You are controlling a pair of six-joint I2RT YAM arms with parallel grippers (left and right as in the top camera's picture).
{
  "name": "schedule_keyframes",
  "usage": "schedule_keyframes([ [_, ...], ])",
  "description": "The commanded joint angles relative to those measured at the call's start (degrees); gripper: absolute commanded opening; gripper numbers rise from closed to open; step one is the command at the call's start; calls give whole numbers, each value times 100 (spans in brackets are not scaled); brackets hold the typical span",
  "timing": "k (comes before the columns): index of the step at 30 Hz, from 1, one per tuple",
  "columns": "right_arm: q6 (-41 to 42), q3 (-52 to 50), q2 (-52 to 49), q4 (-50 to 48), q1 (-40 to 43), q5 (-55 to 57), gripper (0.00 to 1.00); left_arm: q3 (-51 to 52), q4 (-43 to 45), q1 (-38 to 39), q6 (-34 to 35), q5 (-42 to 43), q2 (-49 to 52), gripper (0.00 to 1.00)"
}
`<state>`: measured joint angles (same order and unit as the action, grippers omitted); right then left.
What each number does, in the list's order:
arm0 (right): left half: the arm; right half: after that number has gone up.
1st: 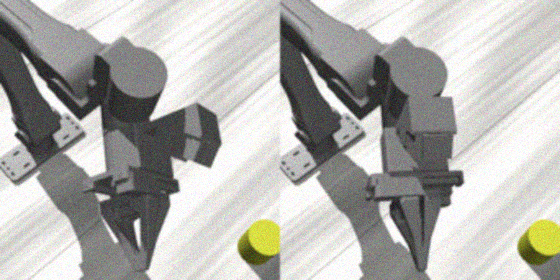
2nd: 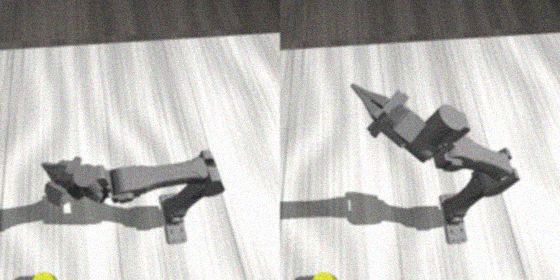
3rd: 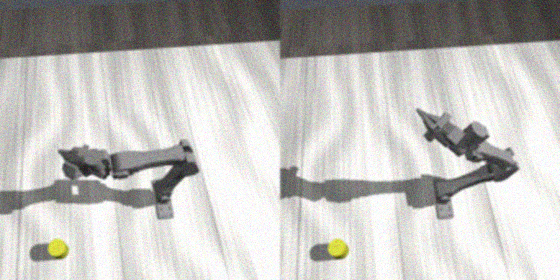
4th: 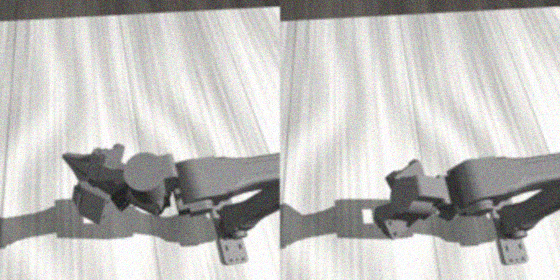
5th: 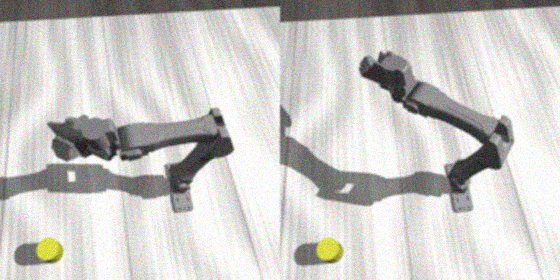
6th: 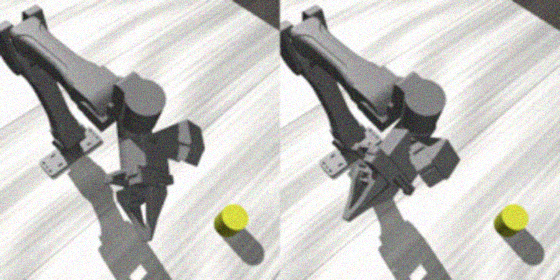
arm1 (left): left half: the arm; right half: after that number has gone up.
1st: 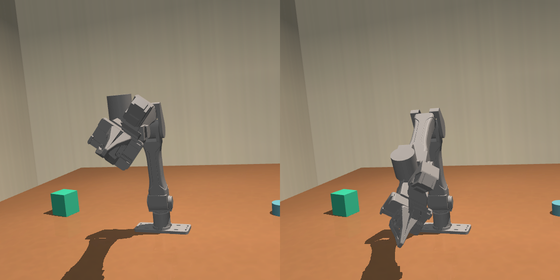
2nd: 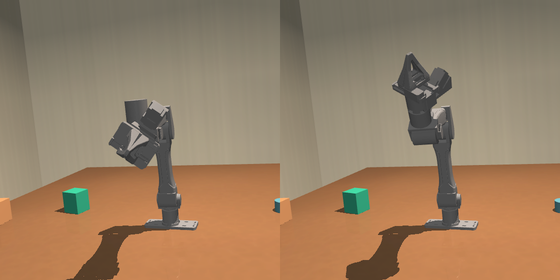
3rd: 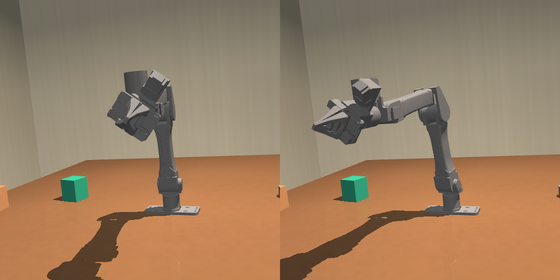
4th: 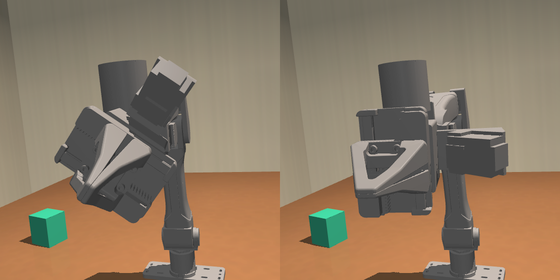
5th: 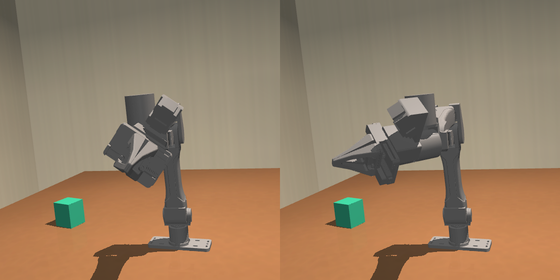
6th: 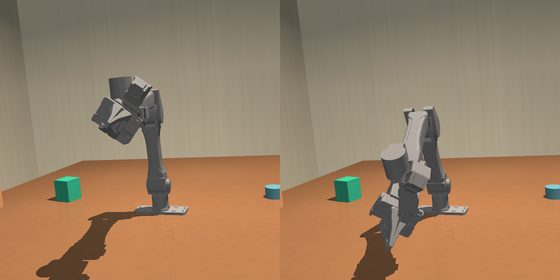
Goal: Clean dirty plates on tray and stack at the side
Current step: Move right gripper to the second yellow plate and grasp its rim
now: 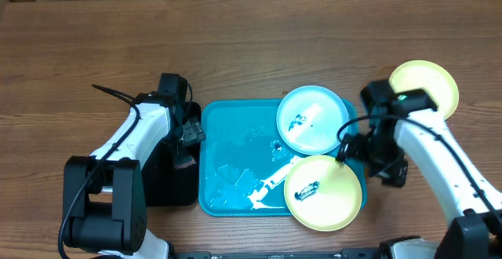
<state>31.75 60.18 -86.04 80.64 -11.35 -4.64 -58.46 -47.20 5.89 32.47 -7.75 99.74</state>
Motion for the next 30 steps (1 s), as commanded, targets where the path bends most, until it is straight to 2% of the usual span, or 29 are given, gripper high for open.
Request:
schedule_keyframes([
  [1,782,-367,289,-90,-94,72,100,-20,15,50,-79,136,-85,100],
  [4,1029,-748,424,-271,-179,48,86,-20,11,50,-79,136,-85,100],
  [8,1029,-1172,472,-658,-304,-61,76,-20,11,50,-79,136,-85,100],
  [13,1029,-1668,470,-1279,-343,-564,79,-20,-33,50,-81,136,-85,100],
  [15,1029,-1908,470,-1508,-343,-638,77,-20,-37,50,-81,138,-85,100],
  [18,1025,-2109,472,-1703,-343,-531,62,-20,-50,50,-81,136,-85,100],
  [21,1003,-2111,472,-1766,-343,-481,39,-20,-79,50,-81,138,-85,100],
  [23,1003,-2111,472,-1823,-343,-444,19,-20,-85,50,-81,138,-85,100],
  [25,1003,-2114,472,-1867,-343,-391,6,-20,-81,50,-81,138,-85,100],
  [30,824,-2114,472,-1867,-343,-240,4,-20,-103,50,-81,138,-85,100],
])
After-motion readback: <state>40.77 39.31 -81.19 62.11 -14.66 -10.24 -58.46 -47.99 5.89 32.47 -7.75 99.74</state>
